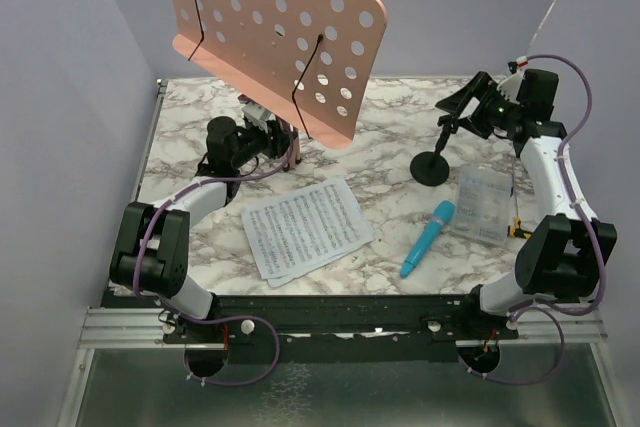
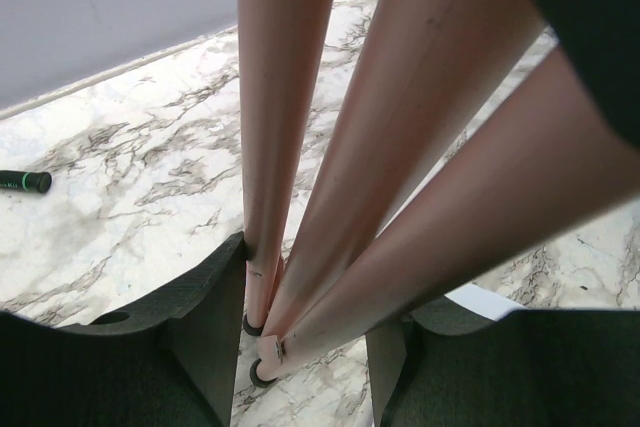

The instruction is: Set up the instrument practice props

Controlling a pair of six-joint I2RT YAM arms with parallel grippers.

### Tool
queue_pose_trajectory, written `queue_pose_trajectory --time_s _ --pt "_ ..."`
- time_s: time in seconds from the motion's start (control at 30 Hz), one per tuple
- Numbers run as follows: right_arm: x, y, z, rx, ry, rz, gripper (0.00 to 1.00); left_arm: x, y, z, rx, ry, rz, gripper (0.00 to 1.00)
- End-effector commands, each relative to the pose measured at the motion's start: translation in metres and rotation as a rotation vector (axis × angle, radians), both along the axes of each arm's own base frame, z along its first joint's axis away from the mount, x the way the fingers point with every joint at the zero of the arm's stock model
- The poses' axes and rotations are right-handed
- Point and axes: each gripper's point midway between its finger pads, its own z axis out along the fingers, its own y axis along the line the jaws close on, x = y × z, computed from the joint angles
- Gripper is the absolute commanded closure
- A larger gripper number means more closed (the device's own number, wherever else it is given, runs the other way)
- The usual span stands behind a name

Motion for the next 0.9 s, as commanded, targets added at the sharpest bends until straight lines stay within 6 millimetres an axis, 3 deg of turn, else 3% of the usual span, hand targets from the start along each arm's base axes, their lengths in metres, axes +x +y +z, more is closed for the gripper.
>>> queue_pose_trajectory --time_s 0.0,0.23,0.4,0.7,0.87 --pt "-0.006 -0.017 0.037 -0.122 -0.089 -0.066 0.01 -0.005 -0.007 0.033 -0.036 -0.067 -0.039 1.0" --pt "-0.019 -0.014 0.086 -0.195 -0.234 -0.02 0.0 -0.004 -0.01 0.033 -0.047 -0.054 -0.055 1.0" --pt "-0.034 0.019 0.118 -0.096 -0.38 0.154 0.0 -0.006 -0.012 0.036 -0.059 -0.052 -0.071 1.0" --pt "-0.045 0.089 0.126 -0.011 -0.478 0.381 0.0 -0.006 -0.012 0.034 -0.055 -0.051 -0.07 1.0" --pt "-0.053 0.15 0.112 0.006 -0.488 0.53 0.0 -0.008 -0.012 0.037 -0.058 -0.054 -0.074 1.0"
